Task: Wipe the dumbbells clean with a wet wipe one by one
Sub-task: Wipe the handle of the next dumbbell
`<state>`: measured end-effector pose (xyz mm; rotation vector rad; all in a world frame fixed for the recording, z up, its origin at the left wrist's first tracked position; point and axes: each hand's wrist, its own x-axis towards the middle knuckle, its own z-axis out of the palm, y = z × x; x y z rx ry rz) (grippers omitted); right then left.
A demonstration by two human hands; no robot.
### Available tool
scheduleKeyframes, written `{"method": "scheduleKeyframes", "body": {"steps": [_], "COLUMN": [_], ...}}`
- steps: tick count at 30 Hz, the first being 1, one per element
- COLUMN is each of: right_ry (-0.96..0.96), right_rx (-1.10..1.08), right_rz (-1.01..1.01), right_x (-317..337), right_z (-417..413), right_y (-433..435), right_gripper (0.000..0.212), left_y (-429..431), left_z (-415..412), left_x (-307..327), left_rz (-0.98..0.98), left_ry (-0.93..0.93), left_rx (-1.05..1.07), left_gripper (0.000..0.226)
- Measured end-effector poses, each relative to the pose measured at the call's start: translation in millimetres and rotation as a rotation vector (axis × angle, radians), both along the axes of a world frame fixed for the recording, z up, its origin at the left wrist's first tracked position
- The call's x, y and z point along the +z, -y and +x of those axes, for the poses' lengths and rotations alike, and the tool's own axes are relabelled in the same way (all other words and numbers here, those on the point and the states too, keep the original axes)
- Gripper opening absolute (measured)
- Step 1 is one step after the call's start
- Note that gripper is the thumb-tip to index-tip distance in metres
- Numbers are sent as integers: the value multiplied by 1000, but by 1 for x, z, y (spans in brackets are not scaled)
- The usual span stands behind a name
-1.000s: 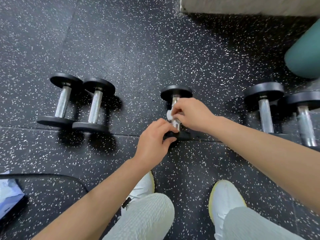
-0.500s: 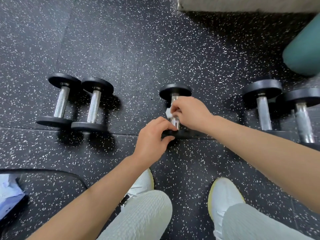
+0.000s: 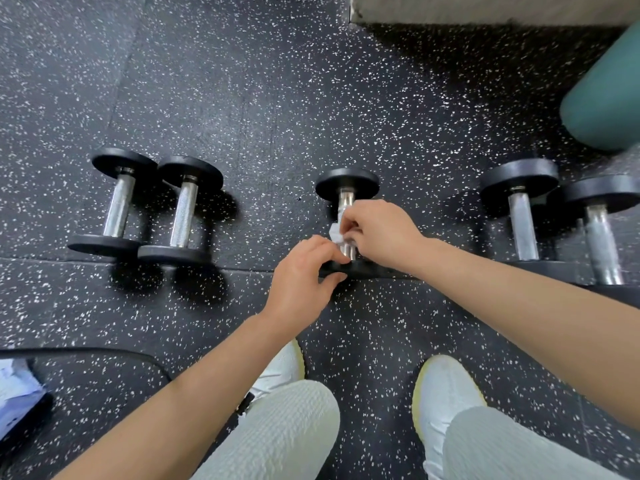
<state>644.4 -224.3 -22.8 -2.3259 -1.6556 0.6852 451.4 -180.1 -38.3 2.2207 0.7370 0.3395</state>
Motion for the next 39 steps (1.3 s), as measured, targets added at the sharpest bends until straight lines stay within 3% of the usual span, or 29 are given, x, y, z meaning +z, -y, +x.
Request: {"method": "scheduleKeyframes", "body": {"steps": [5, 10, 19, 25, 32, 39], "right_ry": [2, -189, 11, -136, 10, -75], "right_rx": [-106, 29, -115, 60, -109, 118], "right_rz": [85, -126, 94, -128, 93, -137], "right_x": [-5, 4, -5, 2, -7, 4], "right_z": [-4, 3, 5, 4, 13, 5], "right_y": [-6, 14, -7, 15, -8, 18], "right_gripper": [8, 12, 13, 10, 8, 15], "left_y": [-2, 2, 4, 5, 4, -1], "left_z": [1, 3, 3, 3, 8, 7], "left_x": [2, -1, 1, -2, 3, 0], "left_rz": [6, 4, 36, 12, 14, 11], "left_ry": [-2, 42, 41, 45, 35, 15], "left_rx": [-21, -24, -42, -56, -65, -13], "left_gripper": [26, 28, 22, 22, 18, 13]}}
